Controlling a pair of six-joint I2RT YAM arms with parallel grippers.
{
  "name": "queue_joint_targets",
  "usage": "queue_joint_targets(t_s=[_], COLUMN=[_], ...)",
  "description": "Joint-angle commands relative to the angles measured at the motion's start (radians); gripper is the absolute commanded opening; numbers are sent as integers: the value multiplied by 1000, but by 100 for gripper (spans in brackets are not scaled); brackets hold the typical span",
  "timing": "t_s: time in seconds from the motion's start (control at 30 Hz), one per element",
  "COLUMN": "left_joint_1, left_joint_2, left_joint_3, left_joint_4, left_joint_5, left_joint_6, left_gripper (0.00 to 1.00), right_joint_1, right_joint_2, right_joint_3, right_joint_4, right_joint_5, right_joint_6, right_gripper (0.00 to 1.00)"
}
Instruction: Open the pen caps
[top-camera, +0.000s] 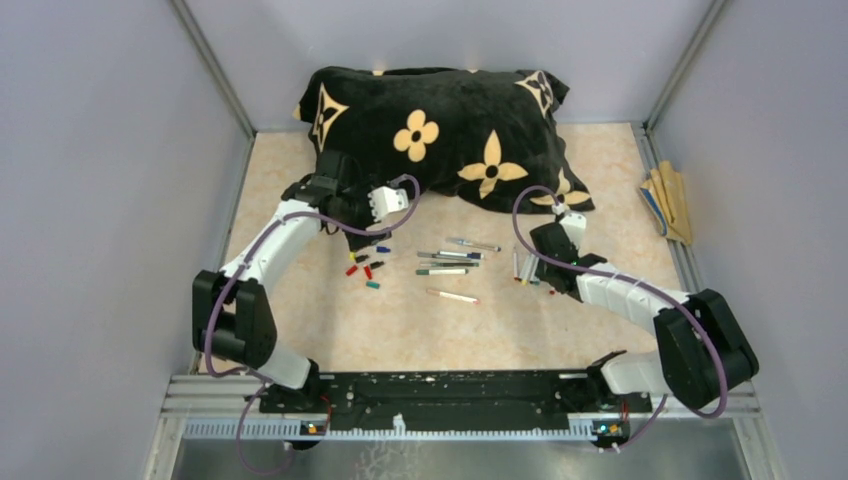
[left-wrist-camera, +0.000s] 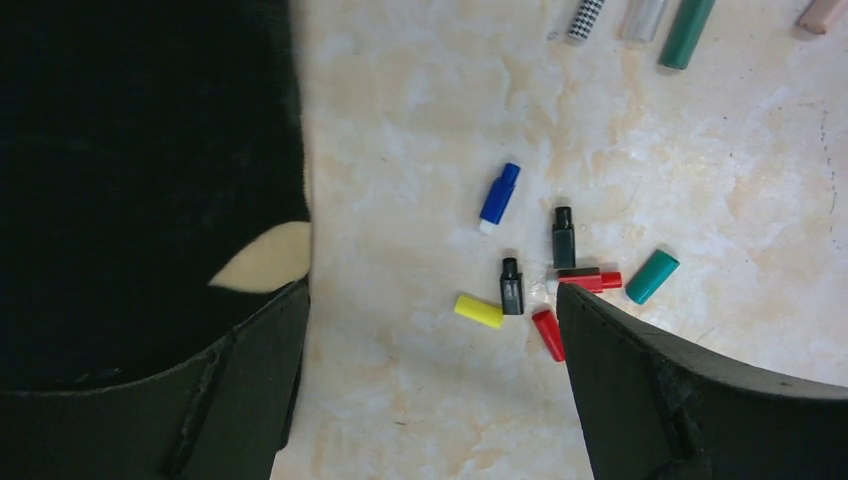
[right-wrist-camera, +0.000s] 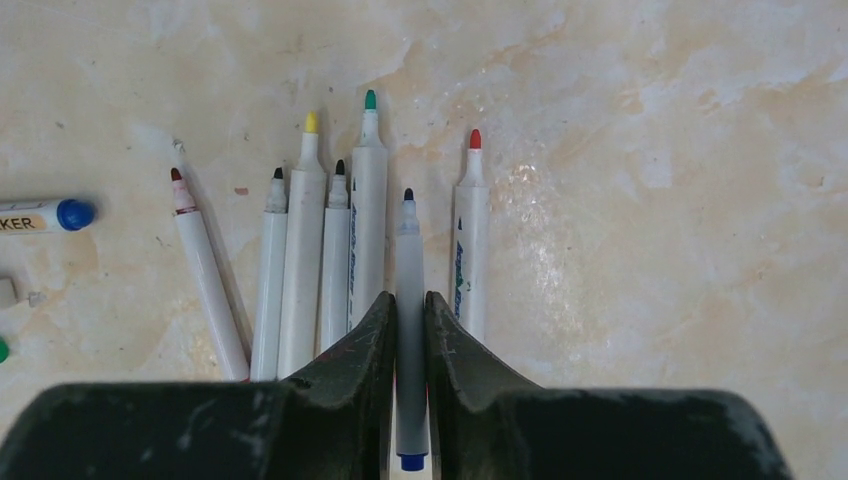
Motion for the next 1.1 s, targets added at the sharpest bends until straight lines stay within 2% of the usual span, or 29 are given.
queue_joint_targets(t_s=[0.0,0.2,0.4,0.53,0.6,0.63,0.83,0.93,1.07], left_joint_1=[37,70,95,147,173,189,280,327,328], left_joint_2=[-39,-92,-119,-144,-157,-163,-189,-177,-163], left_joint_3=[68,74,77,85,94,97,83,113,120], left_joint_4=[-85,-83,-86,-70,-57,-48,79,33,-65], left_joint_5=[77,76,43,57,79,90,123,184,233], left_joint_6=[-26,-36,-65,-69,-74,-73,-165,-180,-147], left_gripper=[99,99,99,99,99,99,99,99,99], right_joint_1=[-15,-17,-17,-4,19,42,221,286,330], right_joint_2=[25,31,-51,-143,-163,-158,-3,80,146], right_joint_3=[1,25,80,96,104,115,178,202,194], right_joint_4=[39,37,-2,34,67,72,104,125,209], right_joint_5=[19,-26,-75,-195,-282,-321,-549,-549,-610], right_joint_6=[-23,-36,-62,-129,-186,-215,-361,-390,-401], right_gripper=[15,28,31,33,39,43,46,48,48])
